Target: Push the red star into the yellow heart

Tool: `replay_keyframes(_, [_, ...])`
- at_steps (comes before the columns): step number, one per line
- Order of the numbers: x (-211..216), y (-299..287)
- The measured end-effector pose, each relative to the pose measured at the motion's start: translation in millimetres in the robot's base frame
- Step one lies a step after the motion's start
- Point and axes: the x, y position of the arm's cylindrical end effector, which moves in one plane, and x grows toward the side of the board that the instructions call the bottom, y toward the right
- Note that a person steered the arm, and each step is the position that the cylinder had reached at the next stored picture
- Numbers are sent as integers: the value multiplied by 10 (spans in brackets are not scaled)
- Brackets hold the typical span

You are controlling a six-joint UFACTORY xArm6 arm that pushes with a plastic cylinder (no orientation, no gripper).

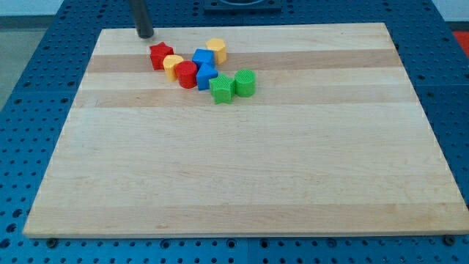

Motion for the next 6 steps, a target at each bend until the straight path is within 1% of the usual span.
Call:
replay_keyframes(2, [203,60])
replay_keyframes(3, [377,103])
replay_keyframes(6, [647,492])
